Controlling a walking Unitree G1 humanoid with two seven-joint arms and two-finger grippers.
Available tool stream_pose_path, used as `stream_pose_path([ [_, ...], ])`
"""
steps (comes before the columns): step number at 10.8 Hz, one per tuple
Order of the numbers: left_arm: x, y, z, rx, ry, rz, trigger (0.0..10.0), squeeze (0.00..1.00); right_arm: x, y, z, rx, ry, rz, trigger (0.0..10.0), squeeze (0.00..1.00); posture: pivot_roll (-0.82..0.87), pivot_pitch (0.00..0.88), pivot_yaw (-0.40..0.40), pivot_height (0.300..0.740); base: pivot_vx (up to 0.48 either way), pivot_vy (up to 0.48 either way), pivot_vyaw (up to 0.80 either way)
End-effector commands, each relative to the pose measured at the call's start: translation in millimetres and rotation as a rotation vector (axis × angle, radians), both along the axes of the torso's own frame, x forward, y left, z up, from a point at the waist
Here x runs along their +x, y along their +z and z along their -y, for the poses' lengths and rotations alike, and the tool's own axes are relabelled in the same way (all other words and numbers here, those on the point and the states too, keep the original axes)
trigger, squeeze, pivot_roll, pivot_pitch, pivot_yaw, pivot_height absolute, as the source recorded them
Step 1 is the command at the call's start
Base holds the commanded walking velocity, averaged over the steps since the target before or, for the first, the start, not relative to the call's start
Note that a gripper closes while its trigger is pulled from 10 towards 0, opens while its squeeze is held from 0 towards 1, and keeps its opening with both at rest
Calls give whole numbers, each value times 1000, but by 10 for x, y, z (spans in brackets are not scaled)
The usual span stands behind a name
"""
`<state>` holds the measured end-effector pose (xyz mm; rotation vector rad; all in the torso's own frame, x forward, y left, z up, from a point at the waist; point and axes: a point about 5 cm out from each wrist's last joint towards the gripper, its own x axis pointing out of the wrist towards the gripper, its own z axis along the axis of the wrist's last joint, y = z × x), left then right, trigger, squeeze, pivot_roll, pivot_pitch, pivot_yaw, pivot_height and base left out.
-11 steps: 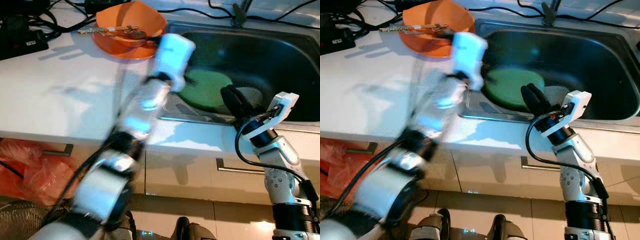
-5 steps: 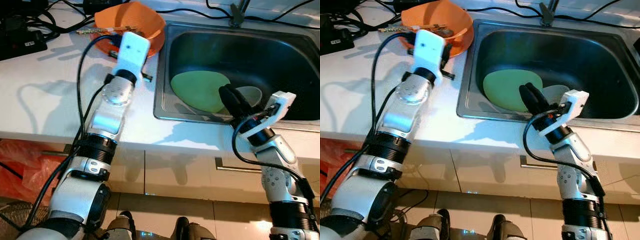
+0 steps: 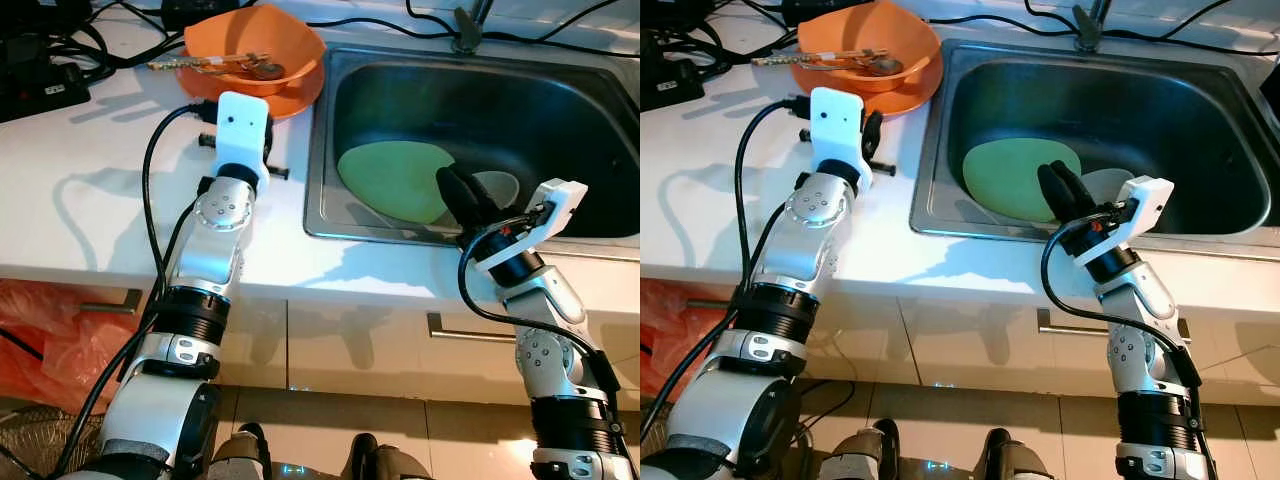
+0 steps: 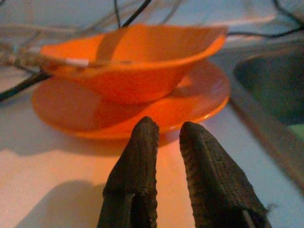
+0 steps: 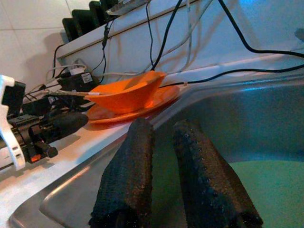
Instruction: Kitchen organization
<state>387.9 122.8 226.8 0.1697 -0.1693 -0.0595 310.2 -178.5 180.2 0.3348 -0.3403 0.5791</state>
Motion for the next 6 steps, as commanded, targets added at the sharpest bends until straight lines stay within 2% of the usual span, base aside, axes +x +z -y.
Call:
stream_pose_path([
  [1, 35, 75, -30, -5, 21, -7, 10000, 0, -6, -188, -37, 9, 14, -85, 10000, 0, 150, 196, -26, 740, 0, 0, 0],
  [4, 175, 228, -159, -5, 58, -46, 10000, 0, -20, -202, -54, 8, 22, -89, 10000, 0, 146, 201, -23, 740, 0, 0, 0],
  [6, 253, 224, -195, -20, 71, -135, 10000, 0, -30, -204, -53, 6, 25, -91, 10000, 0, 142, 207, -23, 740, 0, 0, 0],
])
